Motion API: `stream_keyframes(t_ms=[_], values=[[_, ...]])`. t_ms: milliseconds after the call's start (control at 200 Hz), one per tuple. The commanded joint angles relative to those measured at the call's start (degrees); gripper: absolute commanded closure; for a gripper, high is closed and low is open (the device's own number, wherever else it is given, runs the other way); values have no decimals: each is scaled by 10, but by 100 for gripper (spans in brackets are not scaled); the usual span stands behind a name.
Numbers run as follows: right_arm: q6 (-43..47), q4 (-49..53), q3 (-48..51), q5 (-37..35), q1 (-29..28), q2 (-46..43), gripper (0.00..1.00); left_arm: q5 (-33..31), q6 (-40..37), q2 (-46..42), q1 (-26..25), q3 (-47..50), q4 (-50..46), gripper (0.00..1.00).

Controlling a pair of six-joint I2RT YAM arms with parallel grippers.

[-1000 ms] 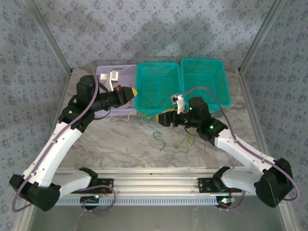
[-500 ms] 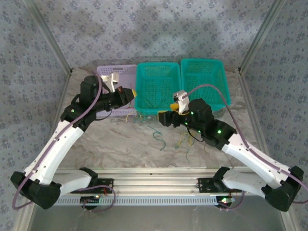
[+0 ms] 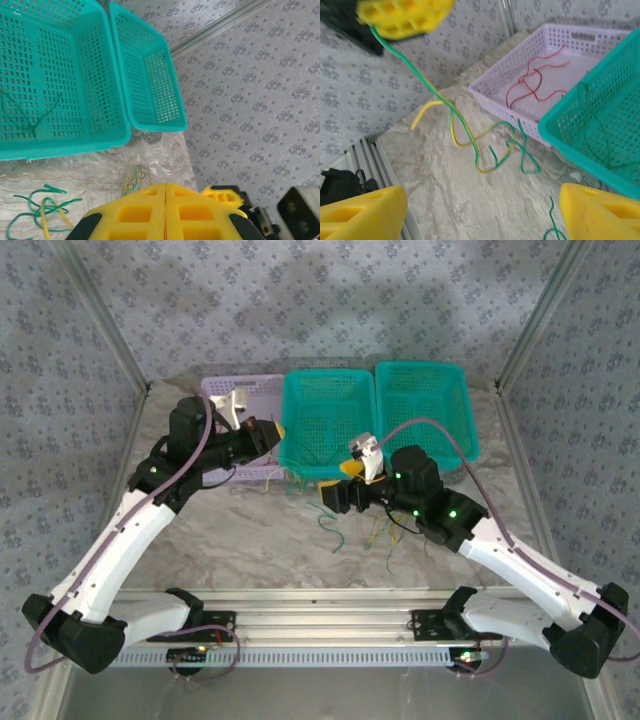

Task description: Untangle the cables

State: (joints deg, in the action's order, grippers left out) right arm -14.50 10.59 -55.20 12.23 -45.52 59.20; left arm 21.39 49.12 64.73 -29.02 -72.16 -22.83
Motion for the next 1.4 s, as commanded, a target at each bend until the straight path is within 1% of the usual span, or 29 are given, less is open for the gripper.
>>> stream_keyframes(t_ms=[0, 80, 130, 200, 270, 355, 505, 560, 660, 705, 770, 780, 799, 874, 914, 954, 1034, 1089, 1169, 1314, 1394], values=[[-11, -4, 19, 0, 18, 12, 18, 0, 16, -10, -2, -19, 41, 100], [-59, -40, 38, 43, 49, 34, 18, 5, 19, -15, -2, -19, 48, 100], [-83, -49, 37, 54, 63, 58, 18, 14, 26, -14, -3, -18, 54, 100], [-93, -46, 24, 77, 79, 88, 18, 22, 32, -13, -3, -13, 63, 100], [-96, -57, 22, 75, 82, 91, 17, 20, 30, -14, -3, -13, 57, 100], [-76, -63, 16, 24, 78, 72, 15, 19, 25, -19, -3, -11, 54, 100], [5, 23, -58, -84, 68, 72, 11, 21, 20, -22, -3, -9, 52, 100], [19, 50, -84, -117, 64, 81, 10, 23, 19, -22, -3, -9, 51, 100], [24, 52, -87, -139, 64, 80, 8, 27, 15, -23, -3, -12, 49, 100], [19, 41, -82, -120, 68, 74, 6, 27, 13, -25, -3, -14, 48, 100], [1, 21, -77, -62, 81, 64, 4, 30, 12, -25, -3, -14, 49, 100], [-4, 19, -76, -52, 82, 63, 2, 31, 12, -25, -3, -13, 50, 100], [-20, 12, -73, -29, 87, 60, 0, 34, 12, -25, -3, -13, 53, 100], [-83, -67, -44, 87, 123, 47, 0, 45, 14, -23, -3, -15, 62, 100], [-94, -88, -35, 123, 131, 44, 0, 46, 12, -23, -3, -19, 61, 100], [-75, -66, -42, 115, 122, 46, 0, 47, 9, -22, -3, -21, 60, 100], [-6, 16, -68, 48, 90, 56, 0, 48, 5, -23, -3, -23, 57, 100], [3, 27, -61, 31, 85, 56, 0, 53, 3, -23, -3, -24, 61, 100], [-5, 7, -30, 37, 87, 46, 0, 64, 11, -23, -3, -17, 78, 100], [-30, -78, 44, 61, 93, 35, 0, 110, 57, -28, -3, 14, 177, 100], [-40, -119, 69, 81, 94, 48, 0, 122, 74, -29, -4, 19, 207, 100]])
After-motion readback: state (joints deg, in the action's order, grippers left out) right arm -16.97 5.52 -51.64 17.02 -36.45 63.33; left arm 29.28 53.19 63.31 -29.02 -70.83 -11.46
